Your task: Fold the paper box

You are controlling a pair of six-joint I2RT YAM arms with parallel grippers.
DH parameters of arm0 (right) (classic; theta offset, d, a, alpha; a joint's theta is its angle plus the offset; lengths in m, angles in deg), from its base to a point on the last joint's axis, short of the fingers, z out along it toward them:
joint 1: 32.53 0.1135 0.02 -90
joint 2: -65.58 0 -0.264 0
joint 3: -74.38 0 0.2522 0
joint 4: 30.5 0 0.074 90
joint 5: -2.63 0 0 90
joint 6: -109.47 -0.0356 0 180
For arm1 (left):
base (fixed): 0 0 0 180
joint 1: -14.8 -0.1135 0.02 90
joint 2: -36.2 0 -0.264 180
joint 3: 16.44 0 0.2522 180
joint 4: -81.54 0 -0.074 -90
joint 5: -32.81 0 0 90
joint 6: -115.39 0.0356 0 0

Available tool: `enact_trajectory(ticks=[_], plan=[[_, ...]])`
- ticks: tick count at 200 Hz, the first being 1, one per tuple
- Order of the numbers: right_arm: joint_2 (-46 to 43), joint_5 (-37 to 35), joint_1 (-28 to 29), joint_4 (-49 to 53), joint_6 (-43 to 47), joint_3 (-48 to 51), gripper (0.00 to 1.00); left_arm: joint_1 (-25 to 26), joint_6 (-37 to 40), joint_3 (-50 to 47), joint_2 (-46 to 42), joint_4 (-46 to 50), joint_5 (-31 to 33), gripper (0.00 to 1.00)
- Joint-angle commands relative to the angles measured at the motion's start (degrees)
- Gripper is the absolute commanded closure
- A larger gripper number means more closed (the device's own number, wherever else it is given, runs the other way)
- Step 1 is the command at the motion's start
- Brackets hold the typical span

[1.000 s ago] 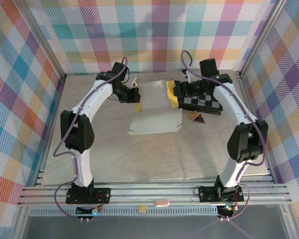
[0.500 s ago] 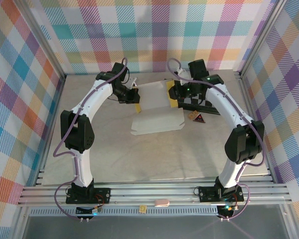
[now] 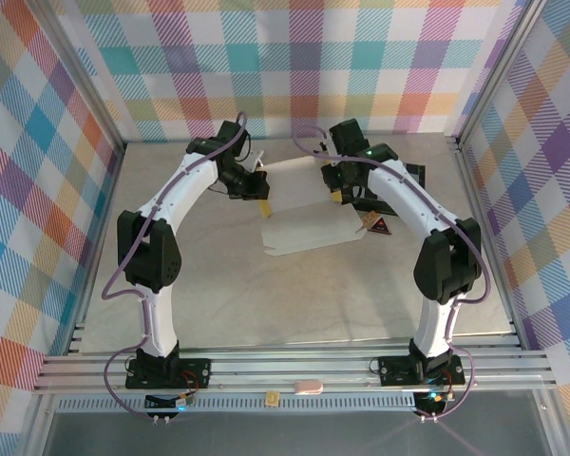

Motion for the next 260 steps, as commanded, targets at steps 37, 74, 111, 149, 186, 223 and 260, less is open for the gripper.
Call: enact_trajectory(ticks=[37, 74, 111, 149, 186, 223, 260], plan=[[0.3, -3.3, 2.1, -0.3, -2.7, -0.9, 0.97, 2.0, 0.5, 2.2, -2.7, -1.9, -5.1, 1.0], [0.7, -3.3, 2.2, -0.6, -3.3, -1.5, 1.0, 2.0, 0.4, 2.3, -2.7, -2.0, -5.3, 1.0], [2.2, -3.4, 2.2, 0.1, -3.3, -3.1, 0.82, 2.1, 0.3, 2.3, -2.6, -2.0, -5.4, 1.0], [4.0, -2.6, 2.2, 0.7, -3.1, -5.1, 0.85, 2.1, 0.4, 2.6, -2.5, -1.9, -5.4, 1.0], [5.0, -4.9, 2.1, 1.8, -3.9, -6.3, 0.93, 2.1, 0.5, 2.7, -2.4, -1.6, -5.2, 1.0], [9.7, -20.2, 2.3, 13.2, -12.6, -14.2, 1.0, 2.1, 0.1, 3.3, -2.1, -1.1, -4.3, 1.0], [15.6, -35.2, 5.3, 26.5, -23.9, -22.8, 1.0, 2.3, -1.4, 3.6, -1.8, -1.6, -3.8, 1.0]])
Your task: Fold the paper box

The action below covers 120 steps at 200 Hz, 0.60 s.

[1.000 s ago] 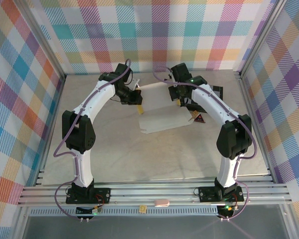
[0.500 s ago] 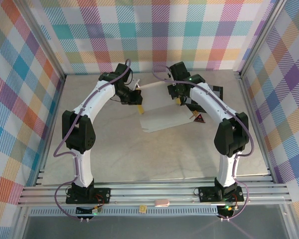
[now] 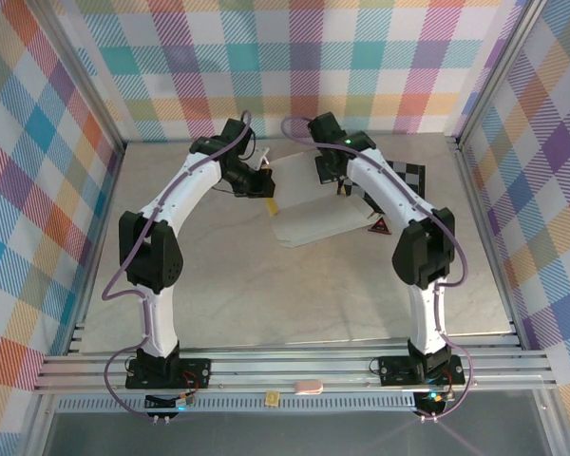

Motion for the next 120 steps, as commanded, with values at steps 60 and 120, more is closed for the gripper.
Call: enact_trajectory(ticks=[60, 120], plan=[[3.0, -11.4, 2.9, 12.7, -11.8, -5.5, 1.0, 1.0, -1.3, 2.9, -2.0, -0.4, -2.8, 1.0], [-3.4, 8.5, -1.9, 2.2, -2.7, -1.2, 0.89, 1.0, -1.5, 1.9, -2.6, -0.8, -3.6, 1.0]])
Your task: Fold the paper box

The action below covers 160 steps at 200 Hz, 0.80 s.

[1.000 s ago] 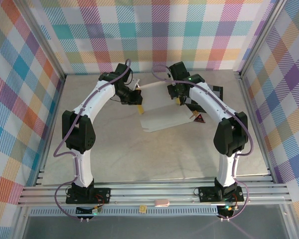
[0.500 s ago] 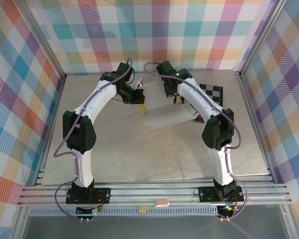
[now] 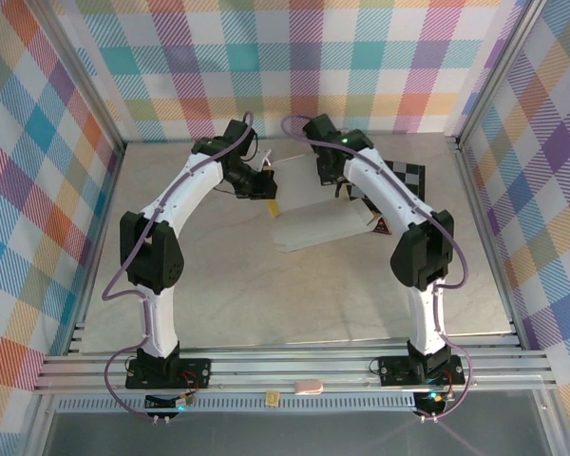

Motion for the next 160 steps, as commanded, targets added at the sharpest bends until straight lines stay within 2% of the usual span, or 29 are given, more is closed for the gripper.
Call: enact_trajectory(ticks=[1, 43, 82, 111, 116, 130, 153, 160], plan=[[-1.4, 8.0, -1.7, -2.6, 3.4, -0.4, 0.89, 0.4, -0.4, 1.8, -2.6, -1.0, -3.1, 1.0], [-1.5, 12.2, -4.2, -3.1, 3.7, -0.4, 0.82, 0.5, -0.6, 1.9, -2.6, -1.1, -3.1, 1.0], [-0.7, 13.0, -5.1, -3.7, 4.7, -1.5, 0.75, 0.6, -0.6, 2.0, -2.6, -1.1, -3.1, 1.0], [0.5, 13.0, -5.3, -3.5, 4.9, -1.9, 0.75, 0.7, -0.6, 2.4, -2.3, -1.0, -3.1, 1.0], [0.7, 13.0, -5.2, -3.4, 4.8, -1.9, 0.76, 0.7, -0.5, 2.5, -2.1, -1.0, -3.2, 1.0], [1.1, 10.8, -5.1, -3.0, 4.1, -2.1, 0.89, 0.7, -0.5, 2.8, -2.0, -0.8, -3.1, 1.0], [2.6, 2.8, -4.8, 1.3, 0.5, -4.2, 1.0, 0.7, -0.5, 3.3, -1.7, -0.6, -2.7, 1.0], [3.0, 0.4, -4.7, 2.9, -0.6, -4.8, 1.0, 0.7, -0.5, 3.4, -1.6, -0.5, -2.6, 1.0]])
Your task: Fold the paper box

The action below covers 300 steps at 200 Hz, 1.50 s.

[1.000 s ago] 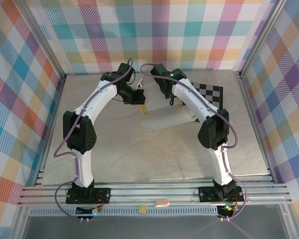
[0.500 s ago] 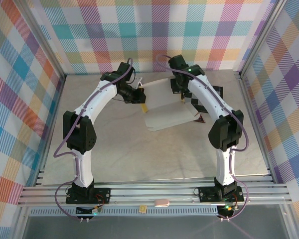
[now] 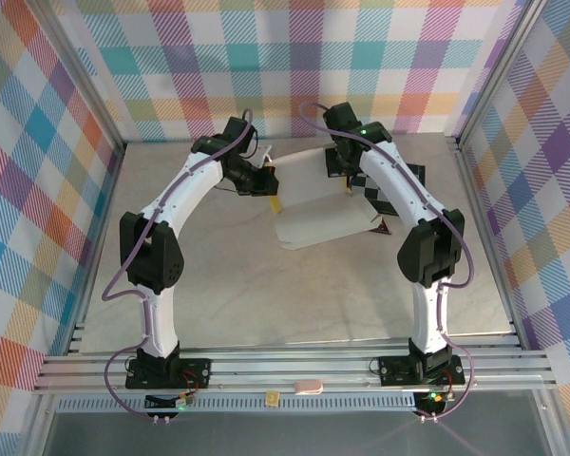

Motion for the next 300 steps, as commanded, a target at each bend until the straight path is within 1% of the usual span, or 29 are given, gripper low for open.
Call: enact_trajectory(ticks=[1, 24, 28, 65, 98, 119, 136, 154, 163, 176, 184, 190, 196, 199, 205, 212, 226, 244, 255, 282, 300], plan=[[2.6, -9.9, -0.1, 4.8, -4.4, -3.0, 1.0, 0.7, 0.2, 2.3, -1.6, 0.6, -2.0, 1.0], [4.4, -18.3, 1.2, 10.5, -8.3, -5.6, 1.0, 0.7, -0.1, 2.6, -1.3, 0.7, -1.2, 1.0], [4.8, -20.7, 1.6, 11.7, -9.0, -6.3, 1.0, 0.7, -0.3, 2.7, -1.1, 0.8, -1.0, 1.0], [10.5, -34.5, 5.4, 24.0, -16.5, -13.4, 1.0, 1.3, -2.4, 3.9, -0.4, 0.9, 1.7, 1.0], [11.9, -42.3, 9.4, 23.5, -15.1, -13.8, 1.0, 2.5, -4.5, 5.1, 0.4, 1.2, 4.8, 1.0], [12.5, -44.8, 10.6, 22.8, -13.1, -13.7, 1.0, 2.7, -5.3, 5.4, 0.6, 1.4, 5.3, 1.0], [12.5, -45.0, 10.7, 23.0, -13.0, -13.7, 1.0, 2.7, -5.7, 5.4, 0.6, 1.4, 5.5, 1.0], [12.2, -44.8, 10.8, 21.2, -10.1, -13.4, 1.0, 2.7, -5.8, 5.4, 0.5, 1.4, 5.4, 1.0], [11.8, -43.4, 10.8, 20.6, -9.7, -13.6, 1.0, 2.7, -5.9, 5.4, 0.4, 1.4, 5.3, 1.0], [9.6, -38.1, 10.6, 15.3, -5.7, -11.3, 1.0, 2.7, -6.0, 5.4, 0.6, 1.4, 4.9, 1.0], [7.4, -32.4, 10.1, 11.6, -3.3, -9.3, 1.0, 2.7, -6.0, 5.3, 0.5, 1.4, 4.7, 1.0], [5.6, -25.7, 9.5, 8.7, -1.9, -7.8, 1.0, 2.7, -6.0, 5.4, 0.5, 1.5, 4.7, 1.0], [3.7, -20.8, 8.7, 6.5, -1.4, -6.5, 1.0, 2.7, -6.0, 5.3, 0.3, 1.5, 4.6, 1.0], [2.9, -19.4, 8.4, 5.7, -1.2, -5.9, 0.98, 2.7, -6.0, 5.2, 0.4, 1.5, 4.7, 1.0], [1.2, -13.4, 7.7, 3.6, -0.5, -4.8, 0.94, 2.7, -5.9, 5.3, 0.2, 1.6, 4.5, 1.0], [-0.4, -8.3, 6.7, 1.6, 0.2, -4.0, 0.87, 2.7, -6.0, 5.3, 0.3, 1.7, 4.4, 1.0], [-1.6, -2.3, 5.5, 1.3, 0.6, -5.4, 0.75, 2.7, -6.0, 5.1, 0.3, 1.9, 4.3, 1.0], [-0.4, 0.0, 4.3, 4.4, 0.4, -9.9, 0.65, 2.7, -6.0, 4.7, 0.1, 1.7, 4.1, 1.0], [-0.5, 1.2, 3.4, 4.9, 0.0, -10.5, 0.6, 2.7, -6.0, 4.6, 0.1, 1.7, 4.1, 1.0], [-2.3, 4.4, 1.2, 3.5, -0.8, -9.0, 0.55, 2.6, -6.0, 4.8, 0.0, 1.8, 4.1, 1.0], [-2.6, 3.4, 0.9, 3.8, -0.4, -8.4, 0.55, 2.7, -6.0, 4.8, 0.0, 1.8, 4.2, 1.0]])
